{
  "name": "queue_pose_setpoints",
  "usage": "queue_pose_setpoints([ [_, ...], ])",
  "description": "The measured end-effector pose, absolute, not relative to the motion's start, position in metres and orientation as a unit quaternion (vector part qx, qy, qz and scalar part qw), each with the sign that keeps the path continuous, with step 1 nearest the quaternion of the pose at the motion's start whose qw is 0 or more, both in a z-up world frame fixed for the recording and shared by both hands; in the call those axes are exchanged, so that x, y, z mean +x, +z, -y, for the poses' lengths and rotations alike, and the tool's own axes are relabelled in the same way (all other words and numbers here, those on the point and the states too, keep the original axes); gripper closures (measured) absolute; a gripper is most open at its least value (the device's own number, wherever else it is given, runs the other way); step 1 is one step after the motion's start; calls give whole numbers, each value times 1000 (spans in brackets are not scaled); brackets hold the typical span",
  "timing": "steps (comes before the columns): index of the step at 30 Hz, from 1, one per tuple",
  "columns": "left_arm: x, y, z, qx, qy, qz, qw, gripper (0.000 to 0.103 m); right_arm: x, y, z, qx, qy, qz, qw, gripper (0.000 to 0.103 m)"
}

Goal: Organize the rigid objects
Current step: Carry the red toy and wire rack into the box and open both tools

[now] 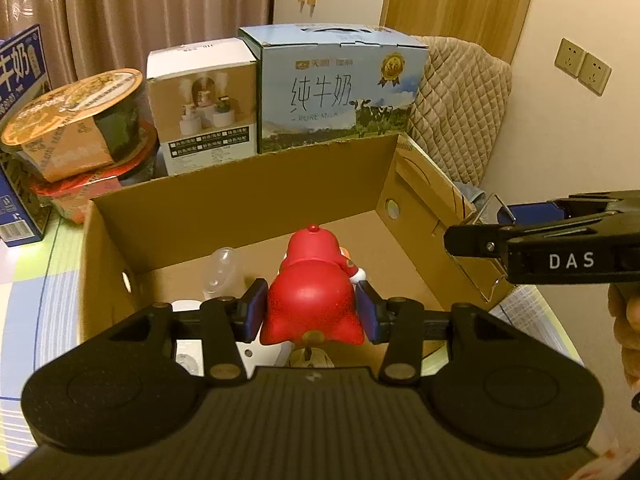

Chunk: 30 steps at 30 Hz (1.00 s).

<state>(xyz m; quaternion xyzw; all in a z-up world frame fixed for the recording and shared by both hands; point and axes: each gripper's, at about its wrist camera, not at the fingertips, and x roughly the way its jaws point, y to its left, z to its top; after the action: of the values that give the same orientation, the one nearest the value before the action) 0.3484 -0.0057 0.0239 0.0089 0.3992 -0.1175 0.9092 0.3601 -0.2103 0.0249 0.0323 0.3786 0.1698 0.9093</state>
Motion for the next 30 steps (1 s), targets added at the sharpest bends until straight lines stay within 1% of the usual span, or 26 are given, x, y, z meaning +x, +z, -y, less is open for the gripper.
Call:
queue_pose_setpoints([
  [5,350,21,11,6,-122,-378,918,59,364,22,213,39,167,-380,909,36],
  [6,349,22,11,10,-112,-370,922,56,363,22,213,39,167,-380,909,36],
  [11,344,32,0,3,-102,-362,927,56,362,23,215,41,167,-380,909,36],
  [18,332,38,-10,9,-97,-367,925,56,359,22,211,44,173,-382,907,36],
  [30,320,24,-16,5,-90,-381,920,56,360,26,208,56,171,-380,908,36],
])
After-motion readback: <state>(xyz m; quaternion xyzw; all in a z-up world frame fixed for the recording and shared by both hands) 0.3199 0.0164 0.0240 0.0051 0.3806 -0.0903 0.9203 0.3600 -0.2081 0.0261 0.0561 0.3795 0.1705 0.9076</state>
